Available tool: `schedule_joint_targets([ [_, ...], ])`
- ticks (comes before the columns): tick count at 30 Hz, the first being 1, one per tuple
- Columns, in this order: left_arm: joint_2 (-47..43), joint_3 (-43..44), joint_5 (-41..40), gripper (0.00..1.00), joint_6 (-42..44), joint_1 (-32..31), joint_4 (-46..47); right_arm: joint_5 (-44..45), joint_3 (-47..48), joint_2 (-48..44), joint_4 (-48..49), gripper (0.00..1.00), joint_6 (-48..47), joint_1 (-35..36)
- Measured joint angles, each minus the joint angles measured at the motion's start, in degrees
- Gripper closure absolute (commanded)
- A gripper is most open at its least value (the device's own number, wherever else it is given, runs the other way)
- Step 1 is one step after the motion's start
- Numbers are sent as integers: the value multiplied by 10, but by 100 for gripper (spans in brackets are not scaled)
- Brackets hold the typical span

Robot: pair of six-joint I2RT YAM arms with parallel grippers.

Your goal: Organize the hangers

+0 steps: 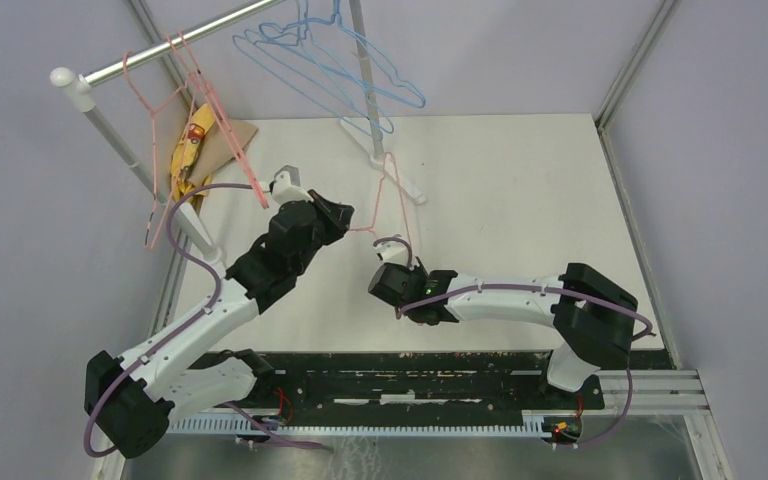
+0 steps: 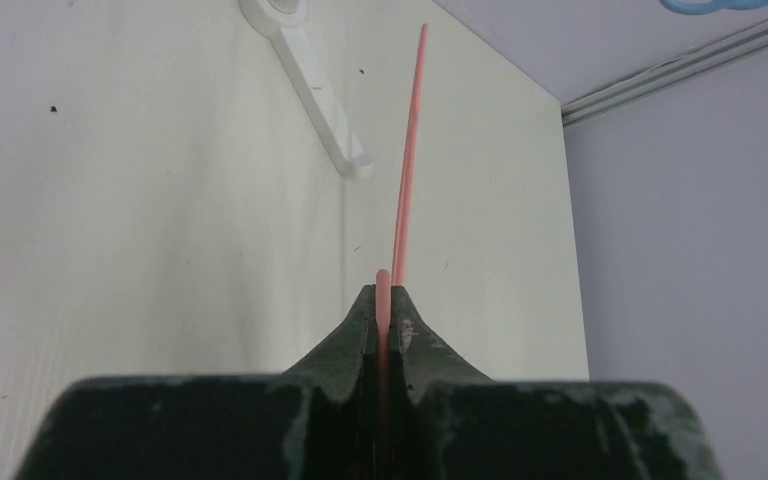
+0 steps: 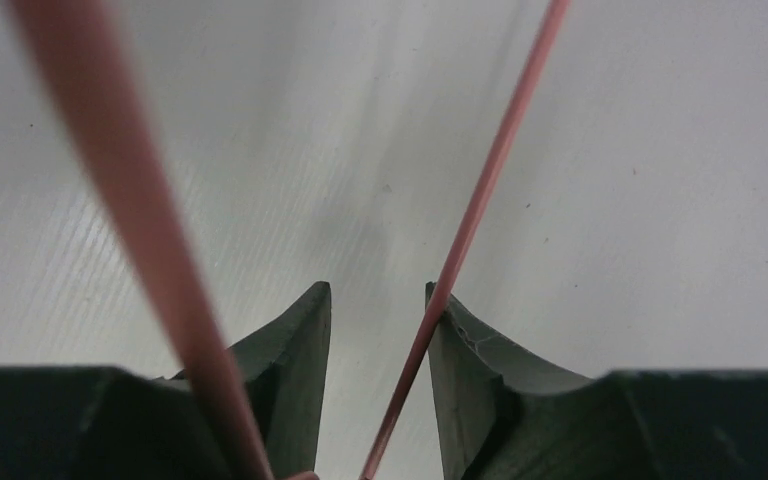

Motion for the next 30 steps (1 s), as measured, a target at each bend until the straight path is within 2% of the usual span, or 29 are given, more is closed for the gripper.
schedule_joint_targets([
  [2, -6, 0, 0, 96, 2, -1, -1, 7, -1, 0, 3, 94, -2, 0],
  [3, -9, 0, 0, 87, 4, -1, -5, 9, -2, 0, 4, 98, -3, 0],
  [5, -12, 0, 2, 45, 8, -2, -9, 15, -7, -3, 9, 99, -4, 1],
  [8, -30, -16, 17, 5, 31, -3, 11, 23, -21, -16, 13, 99, -13, 2],
  [9, -42, -27, 20, 0, 38, -2, 20, 24, -26, -22, 13, 99, -18, 2],
  [16, -119, -88, 45, 1, 83, -2, 31, 16, -37, -67, 11, 99, -64, -1],
  [25, -217, -153, 42, 1, 103, -2, 17, -49, -30, -81, 11, 99, -101, -4],
  [30, -227, -161, 41, 1, 105, -3, 18, -76, -22, -75, 16, 99, -110, -5],
])
